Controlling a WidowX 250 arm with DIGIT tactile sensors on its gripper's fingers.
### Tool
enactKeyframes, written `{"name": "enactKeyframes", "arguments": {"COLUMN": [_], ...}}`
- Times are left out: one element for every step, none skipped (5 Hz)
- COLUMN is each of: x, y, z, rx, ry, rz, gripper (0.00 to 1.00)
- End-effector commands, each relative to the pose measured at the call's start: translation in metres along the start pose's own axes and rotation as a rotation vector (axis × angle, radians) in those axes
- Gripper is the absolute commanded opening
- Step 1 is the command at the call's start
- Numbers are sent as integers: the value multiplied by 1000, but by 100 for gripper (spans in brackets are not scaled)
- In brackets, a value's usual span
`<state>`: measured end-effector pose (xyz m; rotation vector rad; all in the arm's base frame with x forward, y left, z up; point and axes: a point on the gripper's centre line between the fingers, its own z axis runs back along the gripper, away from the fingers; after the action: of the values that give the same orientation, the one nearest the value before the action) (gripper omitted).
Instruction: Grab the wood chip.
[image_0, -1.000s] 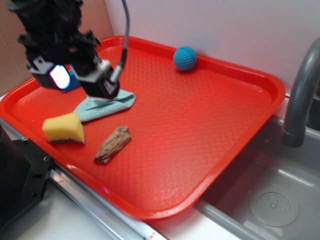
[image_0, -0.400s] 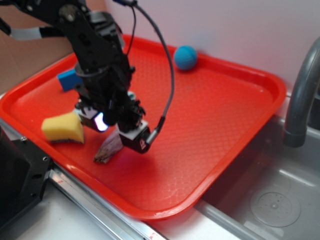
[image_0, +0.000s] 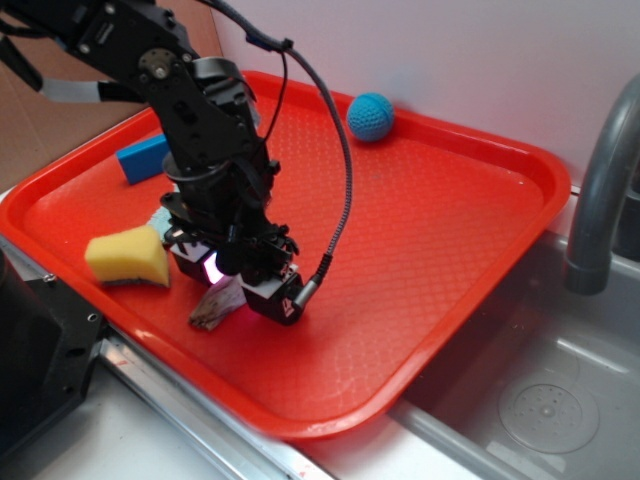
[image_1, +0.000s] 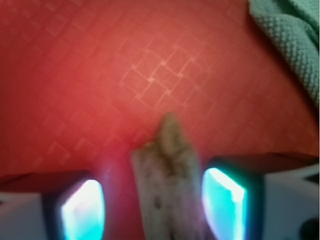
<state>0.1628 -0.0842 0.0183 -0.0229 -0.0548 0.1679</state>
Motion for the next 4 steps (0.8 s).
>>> {"name": "enactKeyframes", "arguments": {"x": [-4,2,18,34], "y": [-5,-6,-13,-12], "z": [0,16,61,110], "rx": [13,30,51,20], "ry": [-19,22,35,27], "rz": [9,68,101,156], "gripper": [0,0,0,0]}}
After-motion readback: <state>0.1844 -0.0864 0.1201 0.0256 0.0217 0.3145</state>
